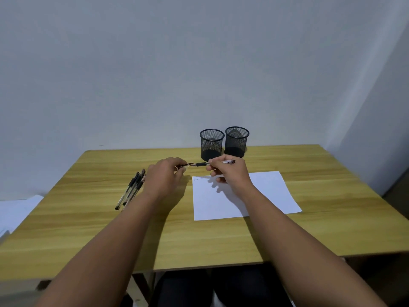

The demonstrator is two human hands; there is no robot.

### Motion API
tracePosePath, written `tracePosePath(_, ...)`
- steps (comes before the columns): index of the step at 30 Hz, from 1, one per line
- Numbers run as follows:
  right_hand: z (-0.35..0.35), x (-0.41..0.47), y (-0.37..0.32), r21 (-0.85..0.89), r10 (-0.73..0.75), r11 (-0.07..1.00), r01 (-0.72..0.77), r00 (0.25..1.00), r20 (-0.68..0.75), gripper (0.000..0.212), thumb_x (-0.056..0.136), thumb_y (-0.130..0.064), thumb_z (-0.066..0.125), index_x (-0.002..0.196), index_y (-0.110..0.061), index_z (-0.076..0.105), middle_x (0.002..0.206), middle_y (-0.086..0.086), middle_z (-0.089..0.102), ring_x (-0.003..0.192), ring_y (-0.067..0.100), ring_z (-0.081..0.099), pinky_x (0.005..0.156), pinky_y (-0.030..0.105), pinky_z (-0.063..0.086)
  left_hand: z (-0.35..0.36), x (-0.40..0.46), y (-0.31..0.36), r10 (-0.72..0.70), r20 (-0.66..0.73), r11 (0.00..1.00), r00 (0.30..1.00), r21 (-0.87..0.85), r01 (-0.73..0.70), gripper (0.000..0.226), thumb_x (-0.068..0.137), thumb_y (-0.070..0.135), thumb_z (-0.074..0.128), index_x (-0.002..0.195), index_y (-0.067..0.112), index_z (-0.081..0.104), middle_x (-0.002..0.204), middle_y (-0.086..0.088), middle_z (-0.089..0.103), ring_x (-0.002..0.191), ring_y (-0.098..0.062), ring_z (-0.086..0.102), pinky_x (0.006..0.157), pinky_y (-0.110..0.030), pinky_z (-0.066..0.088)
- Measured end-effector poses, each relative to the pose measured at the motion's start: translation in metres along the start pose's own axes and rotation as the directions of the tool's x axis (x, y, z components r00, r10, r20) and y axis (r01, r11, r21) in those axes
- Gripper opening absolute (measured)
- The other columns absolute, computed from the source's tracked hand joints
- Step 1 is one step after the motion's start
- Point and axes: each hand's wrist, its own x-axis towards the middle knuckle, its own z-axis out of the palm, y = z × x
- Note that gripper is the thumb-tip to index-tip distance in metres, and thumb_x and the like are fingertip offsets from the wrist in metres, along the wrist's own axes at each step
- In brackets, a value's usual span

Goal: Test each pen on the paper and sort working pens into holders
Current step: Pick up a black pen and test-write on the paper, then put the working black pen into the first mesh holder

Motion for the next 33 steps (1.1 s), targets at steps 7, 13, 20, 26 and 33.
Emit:
tracePosePath(7, -0.01, -0.026, -0.019, 0.011, 0.01, 1.0, -0.01, 1.0, 0.009, 0.006, 0.093, -0.017, 0.079, 0.094, -0.011, 0.079, 0.082, 0.006, 0.08, 0.061, 0.009, 0.065, 0.056, 0.022, 0.051, -0.016, -0.01, 0.033, 0.058, 0.016, 0.99, 0.998, -0.127, -0.056, 0.017, 0.095, 0.025, 0.067, 0.11, 0.025, 0.075, 0.102, 0.009, 0.074, 0.093, -0.012, 0.067, 0.083, -0.036, 0.053)
tracePosePath(13, -0.032, -0.043, -0.029, 0.015, 0.074, 0.997, -0.076, 0.991, 0.109, 0.004, 0.089, -0.021, 0.085, 0.092, -0.02, 0.084, 0.091, 0.002, 0.081, 0.065, 0.006, 0.06, 0.058, 0.02, 0.046, -0.037, -0.013, 0.061, -0.169, 0.131, 0.684, 0.977, -0.698, 0.212, 0.013, 0.091, 0.009, 0.072, 0.102, 0.011, 0.077, 0.085, 0.001, 0.073, 0.072, 0.001, 0.063, 0.077, -0.025, 0.05)
tracePosePath(20, -0.043, -0.063, -0.042, -0.02, 0.095, 0.996, -0.092, 0.975, 0.203, 0.009, 0.095, -0.012, 0.078, 0.103, -0.01, 0.079, 0.088, 0.005, 0.08, 0.062, 0.009, 0.059, 0.055, 0.02, 0.045, -0.048, -0.018, 0.106, -0.244, 0.151, 0.457, 0.958, -0.853, 0.251, 0.01, 0.091, 0.02, 0.075, 0.1, 0.015, 0.077, 0.093, -0.004, 0.078, 0.089, -0.011, 0.073, 0.085, -0.03, 0.056)
tracePosePath(26, -0.051, -0.065, -0.039, 0.019, 0.03, 0.999, -0.033, 0.99, 0.135, 0.006, 0.097, -0.007, 0.074, 0.102, -0.008, 0.077, 0.08, 0.004, 0.075, 0.059, 0.011, 0.049, 0.05, 0.019, 0.037, -0.03, -0.022, 0.124, -0.262, 0.029, 0.571, 0.965, -0.801, 0.179, 0.013, 0.096, 0.022, 0.068, 0.099, 0.013, 0.077, 0.093, -0.014, 0.076, 0.08, -0.013, 0.067, 0.076, -0.032, 0.052)
tracePosePath(33, -0.055, -0.07, -0.024, -0.039, 0.014, 0.999, -0.009, 0.994, 0.11, 0.007, 0.099, -0.007, 0.072, 0.103, -0.003, 0.076, 0.078, 0.005, 0.073, 0.058, 0.011, 0.048, 0.049, 0.019, 0.037, -0.014, -0.029, 0.13, -0.251, -0.008, 0.663, 0.968, -0.73, 0.166, 0.011, 0.095, 0.018, 0.066, 0.092, 0.015, 0.077, 0.089, -0.011, 0.077, 0.077, -0.012, 0.067, 0.081, -0.037, 0.057)
